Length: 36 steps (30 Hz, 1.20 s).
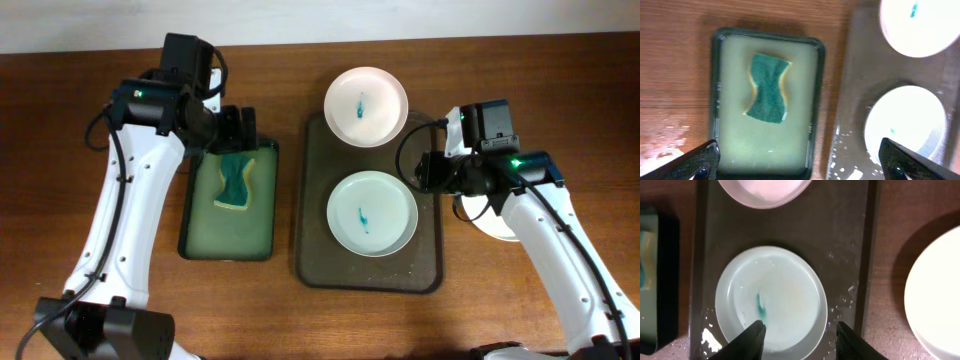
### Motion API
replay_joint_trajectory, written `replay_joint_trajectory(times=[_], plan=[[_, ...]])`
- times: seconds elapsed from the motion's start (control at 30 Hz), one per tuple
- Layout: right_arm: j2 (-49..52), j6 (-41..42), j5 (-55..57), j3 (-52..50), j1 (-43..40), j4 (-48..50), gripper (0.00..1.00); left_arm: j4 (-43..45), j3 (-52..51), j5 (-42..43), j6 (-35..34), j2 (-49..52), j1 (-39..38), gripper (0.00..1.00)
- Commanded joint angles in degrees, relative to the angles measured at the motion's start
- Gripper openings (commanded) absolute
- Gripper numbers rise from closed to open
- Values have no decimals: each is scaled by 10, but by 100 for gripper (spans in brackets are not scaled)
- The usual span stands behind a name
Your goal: Clean dirty plates on tray and stack at the side
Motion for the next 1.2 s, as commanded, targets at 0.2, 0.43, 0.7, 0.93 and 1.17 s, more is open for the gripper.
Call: replay_joint_trajectory(times=[0.2,0.43,0.7,0.93,1.17], plan=[[2,0,-12,3,3,-22,47,44,-152,18,3,6,-1,100],[3,-49,-12,2,3,-41,47,248,-308,-39,12,8,-1,86],[15,-48,-12,0,3,-45,47,369,-335,-48,12,123,0,27],[15,-48,-12,0,3,-49,46,347,-318,-33,11,167,0,0],[15,-48,-6,0,3,-52,47,239,-224,-34,12,141,0,0]])
